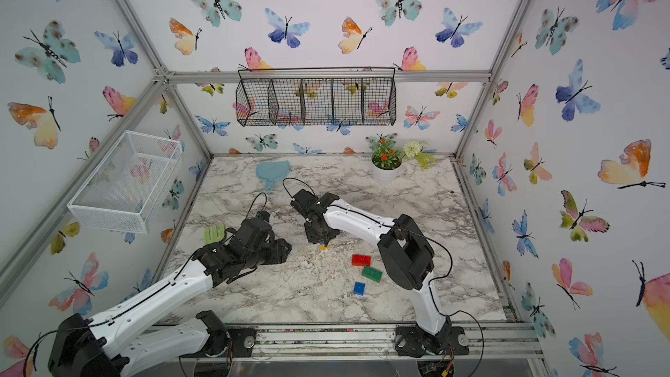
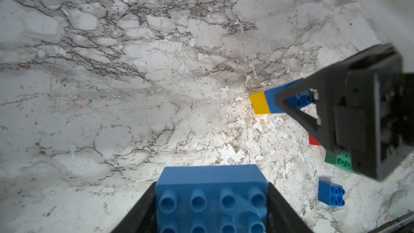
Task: Assemble a spoon with lego
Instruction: Move the lego brick at the center of the board.
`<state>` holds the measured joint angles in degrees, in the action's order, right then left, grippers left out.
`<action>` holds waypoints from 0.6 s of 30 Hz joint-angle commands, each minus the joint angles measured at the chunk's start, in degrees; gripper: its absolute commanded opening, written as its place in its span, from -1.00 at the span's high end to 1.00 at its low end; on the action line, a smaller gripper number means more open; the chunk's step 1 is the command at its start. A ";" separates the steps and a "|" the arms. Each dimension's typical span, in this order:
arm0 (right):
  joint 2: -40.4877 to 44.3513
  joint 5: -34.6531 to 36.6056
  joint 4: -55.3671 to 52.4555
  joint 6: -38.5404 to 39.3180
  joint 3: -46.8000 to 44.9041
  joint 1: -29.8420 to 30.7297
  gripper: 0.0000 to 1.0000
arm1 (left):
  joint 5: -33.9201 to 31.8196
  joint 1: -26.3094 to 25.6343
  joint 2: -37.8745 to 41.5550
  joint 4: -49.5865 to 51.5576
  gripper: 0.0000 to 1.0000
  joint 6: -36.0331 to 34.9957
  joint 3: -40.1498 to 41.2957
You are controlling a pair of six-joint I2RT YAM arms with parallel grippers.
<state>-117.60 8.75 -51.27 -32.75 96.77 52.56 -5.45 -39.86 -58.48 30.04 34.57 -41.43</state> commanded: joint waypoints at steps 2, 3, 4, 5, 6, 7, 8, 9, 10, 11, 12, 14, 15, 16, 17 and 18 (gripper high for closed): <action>-1.26 3.01 -5.29 0.23 2.23 -1.67 0.55 | 0.60 0.33 1.68 2.46 0.02 -1.50 -0.09; -1.21 2.59 -4.95 -0.01 2.08 -2.13 0.55 | 0.65 0.30 1.83 2.65 0.02 -1.67 -0.22; -1.08 2.79 -4.73 -0.19 2.01 -2.28 0.55 | 0.76 0.24 1.95 2.74 0.02 -1.78 -0.23; -1.13 2.94 -4.63 -0.32 2.11 -2.32 0.55 | 0.79 0.30 2.04 2.74 0.01 -1.91 -0.32; -1.37 2.63 -4.71 -0.31 2.33 -2.50 0.55 | 0.78 0.35 2.00 2.78 0.01 -2.11 -0.42; -1.55 2.22 -4.72 -0.34 2.49 -2.63 0.55 | 0.82 0.24 1.90 2.81 0.01 -2.22 -0.49; -1.89 2.06 -4.61 -0.38 2.47 -2.80 0.54 | 0.85 0.30 1.75 2.89 0.01 -2.40 -0.63; -2.02 1.65 -4.39 -0.38 2.46 -2.96 0.54 | 1.06 0.26 1.62 2.96 0.01 -2.48 -0.74; -2.16 0.94 -4.09 -0.32 2.35 -3.22 0.53 | 1.19 0.28 1.45 2.93 0.01 -2.57 -0.80; -2.20 0.58 -3.85 -0.29 2.20 -3.33 0.52 | 1.23 0.27 1.35 2.92 0.01 -2.57 -0.84; -2.30 0.57 -3.80 -0.39 2.29 -3.34 0.51 | 1.24 0.26 1.26 2.95 0.01 -2.57 -0.85; -1.96 -0.10 -2.83 -0.29 1.70 -3.58 0.44 | 1.57 0.24 1.10 2.91 0.01 -2.54 -1.00; -1.80 -0.31 -2.71 -0.29 1.50 -3.68 0.40 | 1.76 0.29 1.01 2.92 0.00 -2.57 -1.13; -1.69 -0.46 -2.51 -0.31 1.39 -3.70 0.36 | 1.90 0.37 0.93 2.92 0.00 -2.57 -1.20; -1.37 -0.87 -2.13 -0.14 1.03 -3.73 0.30 | 1.99 0.25 0.83 2.93 -0.01 -2.57 -1.33; -1.10 -1.14 -1.71 -0.12 0.75 -3.77 0.24 | 2.27 0.22 0.66 2.92 -0.01 -2.57 -1.45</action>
<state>-118.30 8.97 -53.45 -32.80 97.89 49.08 -4.64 -39.86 -57.43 31.29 32.88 -41.45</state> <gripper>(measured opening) 0.368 0.642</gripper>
